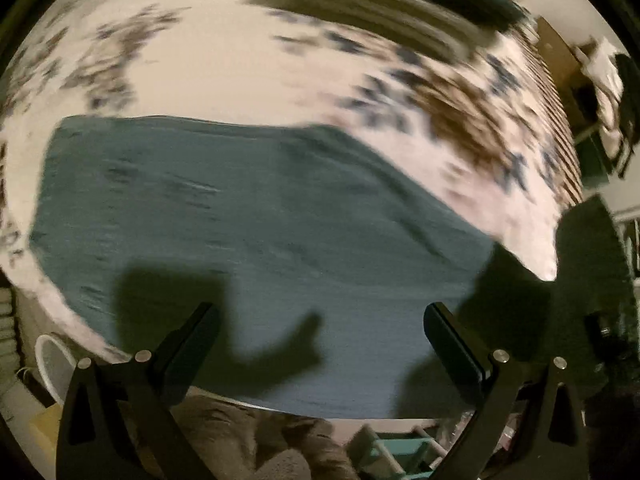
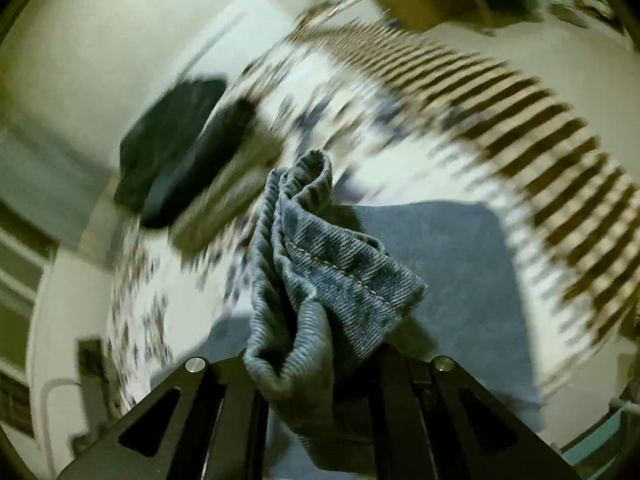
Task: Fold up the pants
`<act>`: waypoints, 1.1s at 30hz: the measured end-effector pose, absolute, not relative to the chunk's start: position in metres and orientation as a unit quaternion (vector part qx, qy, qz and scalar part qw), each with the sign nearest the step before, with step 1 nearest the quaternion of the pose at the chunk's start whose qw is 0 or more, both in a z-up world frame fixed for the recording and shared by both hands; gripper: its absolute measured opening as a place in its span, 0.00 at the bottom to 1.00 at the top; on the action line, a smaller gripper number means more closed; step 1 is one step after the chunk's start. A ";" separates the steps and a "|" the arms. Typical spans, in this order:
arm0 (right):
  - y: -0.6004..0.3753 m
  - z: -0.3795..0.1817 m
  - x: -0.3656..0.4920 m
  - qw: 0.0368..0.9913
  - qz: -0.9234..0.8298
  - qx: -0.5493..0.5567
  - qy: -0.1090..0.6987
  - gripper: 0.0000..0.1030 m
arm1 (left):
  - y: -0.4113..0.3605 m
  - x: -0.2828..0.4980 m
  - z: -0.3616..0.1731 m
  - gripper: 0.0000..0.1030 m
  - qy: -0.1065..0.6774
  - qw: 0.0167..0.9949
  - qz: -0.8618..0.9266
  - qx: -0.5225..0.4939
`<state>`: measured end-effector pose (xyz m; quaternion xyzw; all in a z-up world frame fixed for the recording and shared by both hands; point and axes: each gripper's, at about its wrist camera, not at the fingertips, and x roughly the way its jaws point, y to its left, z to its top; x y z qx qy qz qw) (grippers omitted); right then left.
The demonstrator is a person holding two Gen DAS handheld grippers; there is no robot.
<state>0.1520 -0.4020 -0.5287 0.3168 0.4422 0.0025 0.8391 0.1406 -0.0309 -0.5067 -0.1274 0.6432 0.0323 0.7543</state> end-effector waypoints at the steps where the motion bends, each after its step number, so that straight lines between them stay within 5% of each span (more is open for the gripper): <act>1: -0.385 -0.535 0.154 0.838 0.009 0.307 0.451 0.09 | -0.014 0.141 -0.509 1.00 0.643 0.755 0.042 -0.127; 8: -0.234 -0.608 0.159 0.802 0.080 0.195 0.558 0.16 | 0.056 0.139 -0.517 1.00 0.637 0.757 0.055 -0.133; 10: -0.211 -0.626 0.160 0.787 0.078 0.152 0.593 0.48 | 0.062 0.141 -0.518 1.00 0.638 0.756 0.048 -0.135; 12: -0.202 -0.636 0.162 0.760 0.110 0.167 0.619 0.63 | 0.063 0.145 -0.519 1.00 0.639 0.755 0.036 -0.142; 15: -0.213 -0.617 0.154 0.750 0.148 0.223 0.605 0.72 | 0.057 0.152 -0.518 1.00 0.638 0.754 0.016 -0.155; 24: -0.322 -0.602 0.125 0.734 0.017 0.298 0.610 0.76 | -0.010 0.171 -0.562 0.97 0.667 0.735 -0.054 -0.113; 26: -0.346 -0.610 0.118 0.726 -0.026 0.302 0.617 0.76 | -0.023 0.172 -0.574 0.78 0.678 0.727 -0.062 -0.091; 28: -0.366 -0.617 0.114 0.716 -0.056 0.308 0.624 0.76 | -0.035 0.171 -0.585 0.21 0.686 0.721 -0.068 -0.069; 33: -0.376 -0.627 0.124 0.697 -0.112 0.252 0.662 0.84 | -0.051 0.154 -0.572 0.08 0.646 0.758 -0.088 -0.017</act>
